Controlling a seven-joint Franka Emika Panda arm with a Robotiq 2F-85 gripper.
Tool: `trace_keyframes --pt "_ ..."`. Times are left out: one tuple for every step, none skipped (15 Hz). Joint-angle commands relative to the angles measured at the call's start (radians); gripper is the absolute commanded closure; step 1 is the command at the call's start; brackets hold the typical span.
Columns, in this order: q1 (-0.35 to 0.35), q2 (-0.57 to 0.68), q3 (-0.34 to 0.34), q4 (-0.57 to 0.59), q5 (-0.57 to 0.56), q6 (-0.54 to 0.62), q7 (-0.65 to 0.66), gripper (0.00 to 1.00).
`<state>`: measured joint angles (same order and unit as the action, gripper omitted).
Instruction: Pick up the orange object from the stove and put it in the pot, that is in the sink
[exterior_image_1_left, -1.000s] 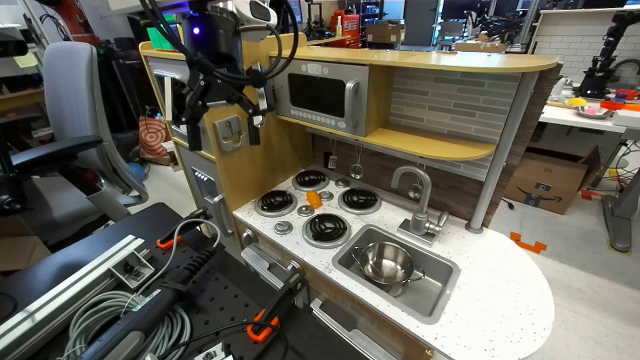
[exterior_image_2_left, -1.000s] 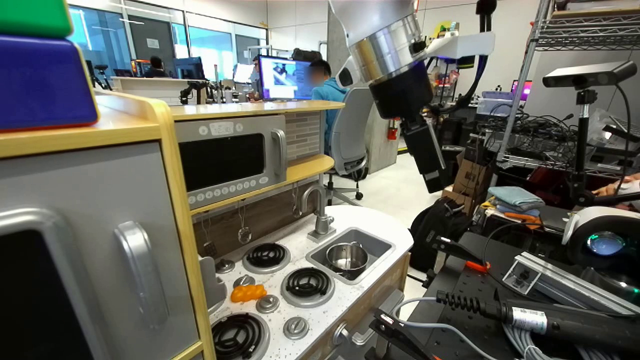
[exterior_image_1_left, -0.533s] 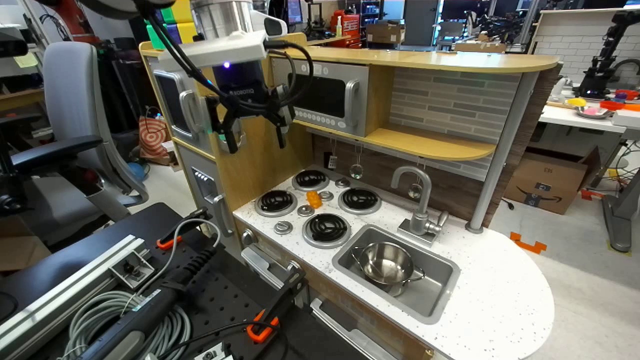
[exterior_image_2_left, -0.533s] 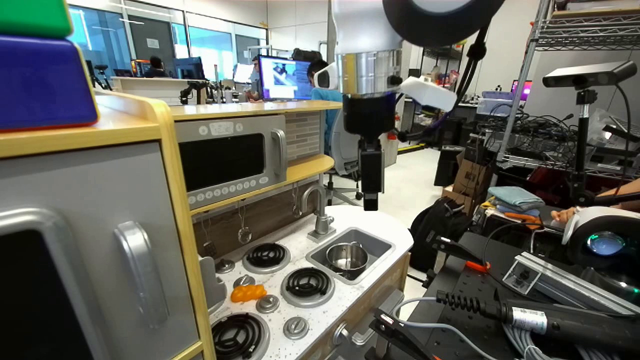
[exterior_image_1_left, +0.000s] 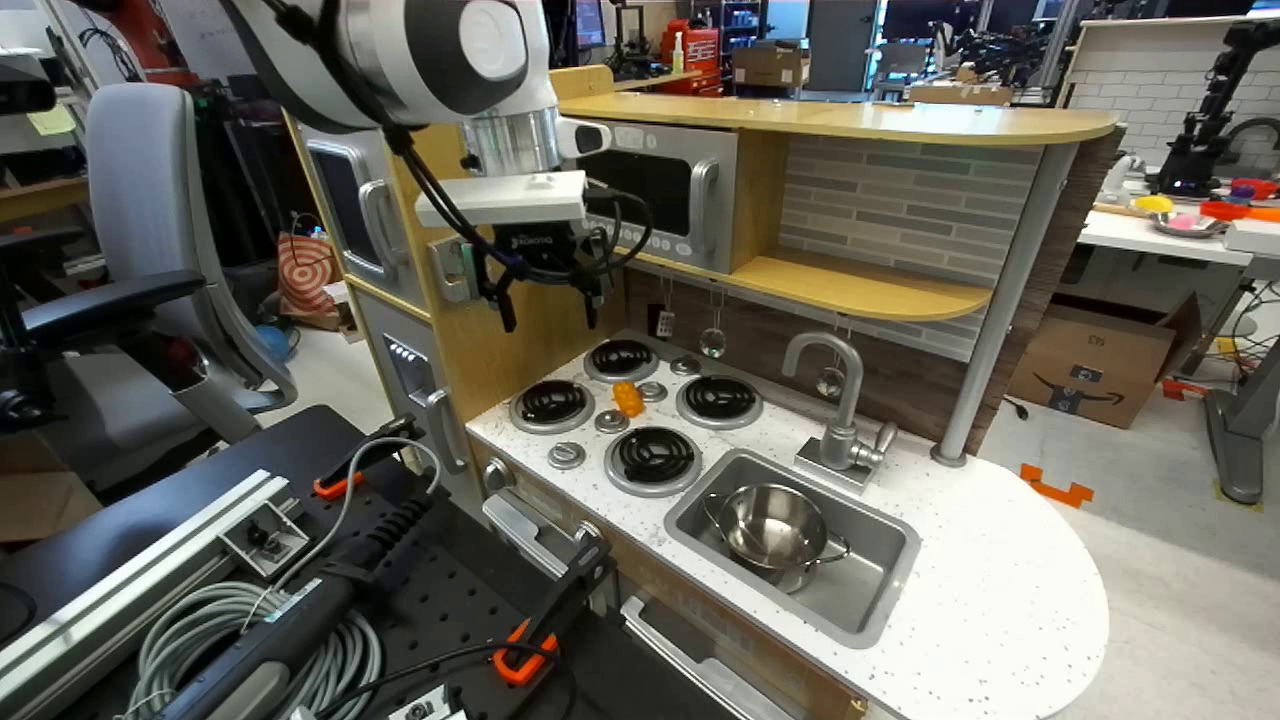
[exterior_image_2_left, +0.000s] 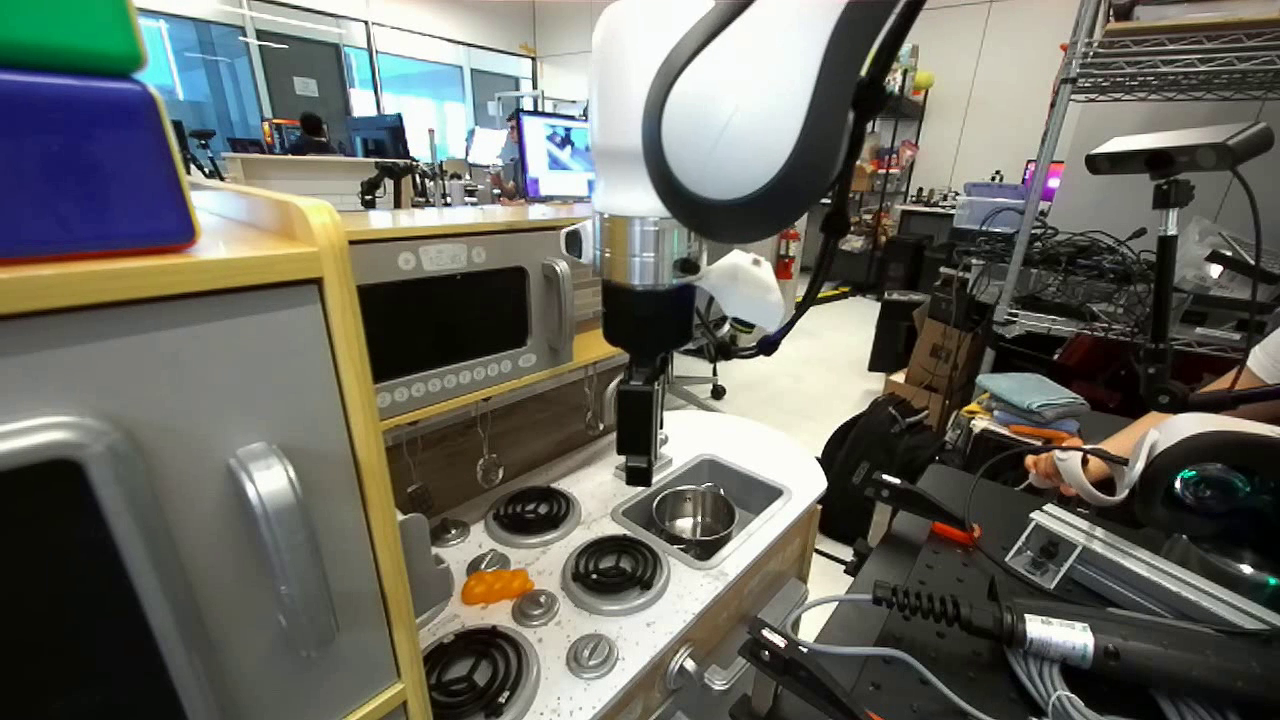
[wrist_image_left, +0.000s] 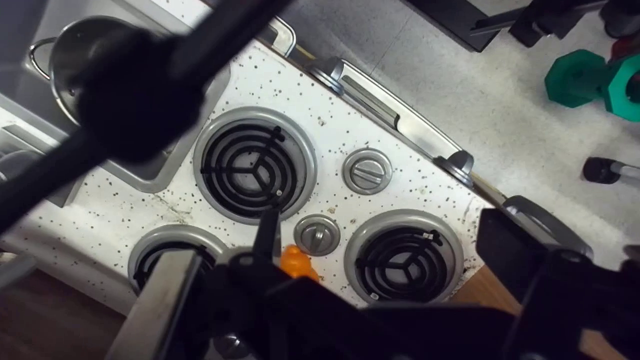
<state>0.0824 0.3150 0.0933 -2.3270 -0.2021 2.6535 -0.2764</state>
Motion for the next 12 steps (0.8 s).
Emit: trace_keyframes --pt "0.012 0.172 -0.015 0.189 -0.012 -0.019 0.043 0.00" --pt "0.019 0.203 -0.025 0.232 -0.017 -0.037 0.062 0.00" --pt "-0.001 0.128 -0.005 0.133 -0.005 -0.005 0.029 0.00" --pt "-0.001 0.154 -0.006 0.157 -0.005 -0.005 0.032 0.00" --pt "-0.002 0.161 -0.006 0.159 -0.005 -0.005 0.031 0.00" --pt "-0.002 0.159 -0.006 0.155 -0.005 -0.005 0.031 0.00" --pt "-0.001 0.158 -0.005 0.154 -0.005 -0.005 0.031 0.00" --pt "-0.001 0.157 -0.005 0.154 -0.005 -0.005 0.031 0.00" --pt "-0.009 0.155 -0.009 0.149 -0.062 0.009 -0.054 0.00" --pt "0.001 0.163 -0.027 0.160 -0.107 -0.017 -0.076 0.00" --pt "-0.008 0.179 -0.025 0.165 -0.134 0.013 -0.115 0.00" --pt "-0.003 0.194 -0.033 0.180 -0.168 -0.004 -0.139 0.00"
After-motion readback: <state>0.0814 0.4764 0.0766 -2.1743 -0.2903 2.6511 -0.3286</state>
